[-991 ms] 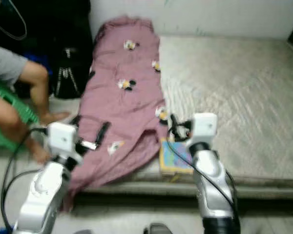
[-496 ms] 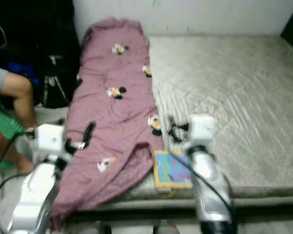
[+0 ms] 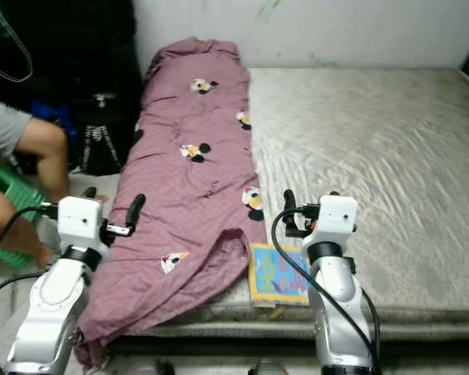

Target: Clean up the room

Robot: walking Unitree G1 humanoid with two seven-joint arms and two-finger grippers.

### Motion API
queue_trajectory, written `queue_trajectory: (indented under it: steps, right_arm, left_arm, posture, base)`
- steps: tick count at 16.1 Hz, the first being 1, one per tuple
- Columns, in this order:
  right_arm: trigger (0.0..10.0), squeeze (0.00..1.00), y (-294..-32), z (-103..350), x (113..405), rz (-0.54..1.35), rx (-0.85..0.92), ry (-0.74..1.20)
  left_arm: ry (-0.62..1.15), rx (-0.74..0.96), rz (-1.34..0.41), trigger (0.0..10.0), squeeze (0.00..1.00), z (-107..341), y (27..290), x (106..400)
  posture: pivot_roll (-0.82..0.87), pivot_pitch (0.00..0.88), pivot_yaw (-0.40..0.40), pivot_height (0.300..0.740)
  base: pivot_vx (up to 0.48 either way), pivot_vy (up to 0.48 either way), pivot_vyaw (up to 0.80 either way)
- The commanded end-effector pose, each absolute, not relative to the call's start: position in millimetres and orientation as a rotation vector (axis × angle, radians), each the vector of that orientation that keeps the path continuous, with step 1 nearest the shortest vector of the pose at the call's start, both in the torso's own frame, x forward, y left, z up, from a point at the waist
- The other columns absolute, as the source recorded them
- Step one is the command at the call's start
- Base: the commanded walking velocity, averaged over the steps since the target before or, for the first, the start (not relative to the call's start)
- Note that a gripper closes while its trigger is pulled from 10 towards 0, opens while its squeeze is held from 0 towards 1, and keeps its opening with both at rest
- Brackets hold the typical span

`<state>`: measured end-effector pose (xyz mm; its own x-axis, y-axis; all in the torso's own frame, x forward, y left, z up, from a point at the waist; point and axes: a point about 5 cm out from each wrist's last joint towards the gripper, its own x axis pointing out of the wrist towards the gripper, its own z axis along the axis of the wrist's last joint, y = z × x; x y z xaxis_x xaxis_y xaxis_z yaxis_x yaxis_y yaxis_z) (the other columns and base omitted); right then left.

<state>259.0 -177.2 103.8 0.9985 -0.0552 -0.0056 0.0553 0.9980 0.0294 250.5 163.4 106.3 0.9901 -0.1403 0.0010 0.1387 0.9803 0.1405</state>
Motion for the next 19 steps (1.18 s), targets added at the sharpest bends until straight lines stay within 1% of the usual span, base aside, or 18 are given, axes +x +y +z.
queue_trajectory:
  steps: [1,3,7,12,19]
  right_arm:
    - [10.0,0.0,-174.0,107.8,264.3,-0.043,0.031,-0.013]
    - [10.0,0.0,-173.1,110.3,268.5,-0.037,0.036,-0.017]
    - [10.0,0.0,-172.7,107.7,268.9,-0.036,0.034,-0.011]
    - [10.0,0.0,-174.6,112.2,272.8,-0.051,0.037,-0.023]
    - [10.0,0.0,-174.0,112.9,274.2,-0.041,0.027,-0.026]
  left_arm:
    - [-0.014,0.149,-0.16,10.0,0.0,106.7,160.6,249.6]
    - [-0.005,0.128,-0.153,10.0,0.0,106.7,161.8,247.4]
    - [0.015,0.12,-0.149,10.0,0.0,102.6,163.7,242.3]
    - [0.011,0.112,-0.161,10.0,0.0,105.0,161.2,246.9]
    - [0.014,0.106,-0.16,10.0,0.0,103.5,160.1,244.6]
  posture:
    - [-0.02,0.039,0.007,0.74]
    - [-0.02,0.043,0.003,0.74]
    - [-0.02,0.033,0.0,0.74]
    - [-0.03,0.038,-0.006,0.74]
    - [-0.03,0.031,-0.016,0.74]
  base:
    - [0.0,0.0,-0.44]
    - [0.0,0.0,0.0]
    - [0.0,-0.31,0.0]
    - [0.0,-0.314,0.0]
    - [0.0,-0.327,0.0]
